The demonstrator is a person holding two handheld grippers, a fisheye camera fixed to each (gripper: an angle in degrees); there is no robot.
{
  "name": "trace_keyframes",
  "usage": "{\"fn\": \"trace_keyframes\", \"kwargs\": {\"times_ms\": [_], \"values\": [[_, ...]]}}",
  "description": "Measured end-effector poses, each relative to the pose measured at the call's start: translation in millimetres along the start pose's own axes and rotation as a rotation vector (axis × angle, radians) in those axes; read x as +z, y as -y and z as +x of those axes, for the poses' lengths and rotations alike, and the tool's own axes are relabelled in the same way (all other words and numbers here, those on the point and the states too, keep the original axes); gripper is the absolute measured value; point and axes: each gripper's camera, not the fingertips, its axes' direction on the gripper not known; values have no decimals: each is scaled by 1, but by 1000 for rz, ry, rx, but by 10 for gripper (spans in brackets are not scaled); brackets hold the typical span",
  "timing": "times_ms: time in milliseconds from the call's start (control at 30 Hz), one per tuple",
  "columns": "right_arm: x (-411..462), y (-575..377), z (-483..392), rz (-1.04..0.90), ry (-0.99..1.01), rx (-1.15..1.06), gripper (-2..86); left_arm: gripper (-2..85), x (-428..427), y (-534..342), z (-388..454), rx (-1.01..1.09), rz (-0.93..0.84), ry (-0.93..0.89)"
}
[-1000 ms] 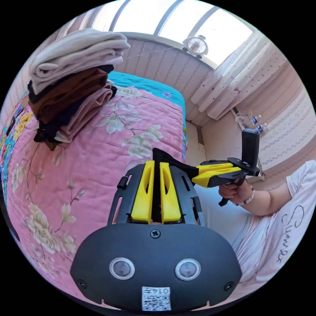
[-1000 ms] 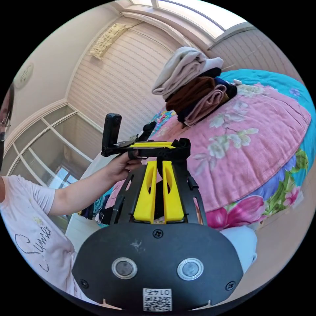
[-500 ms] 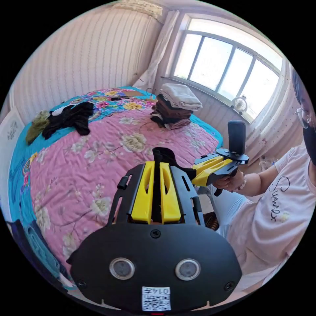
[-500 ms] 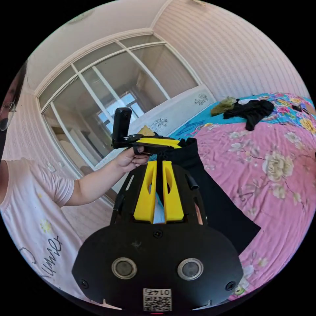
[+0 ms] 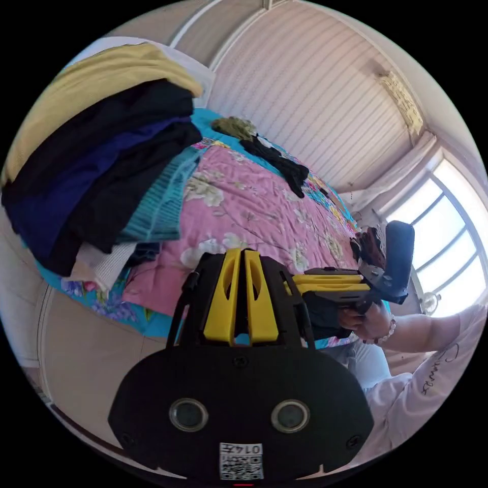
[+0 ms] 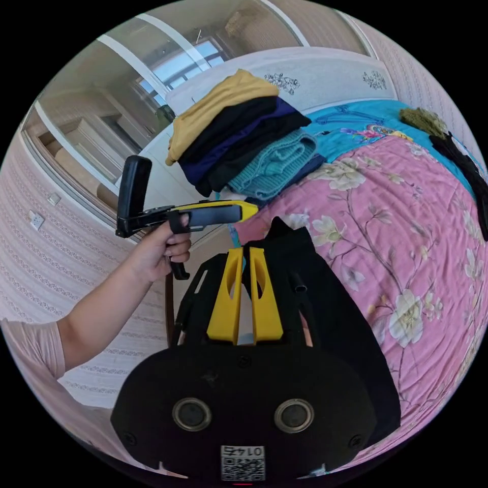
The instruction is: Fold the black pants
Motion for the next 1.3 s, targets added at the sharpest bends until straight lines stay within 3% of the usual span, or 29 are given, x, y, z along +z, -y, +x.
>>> {"fn": "trace_keyframes", "kwargs": {"times_ms": [133,333,467,600,733,900,1000,1100,1167,1300], "values": [[42,-12,-9,-12,102,-65,24,-8,-39,-34,-30,-104,20,-5],[67,-31,15,-28,-101,-83,44,23,-55,-49,-4,-123,33,-56],[103,-12,33,-106,-211,-88,76,85,-45,-33,33,-103,1,83],[134,9,31,-118,-275,-162,92,90,-40,-21,48,-139,-16,137],[164,34,46,-135,-251,-128,100,51,-50,-16,43,-216,18,77],[190,41,64,-290,-192,-142,8,32,-89,-15,48,-211,93,1],[176,40,58,-216,-116,-195,-6,26,-123,-14,58,-180,162,-19],[164,47,55,-164,-35,-194,-7,23,-148,-10,59,-151,215,79],[162,53,56,-148,-27,-188,-5,21,-146,-8,39,-181,198,159],[173,49,65,-207,-60,-198,20,23,-141,-8,8,-286,125,55]]}}
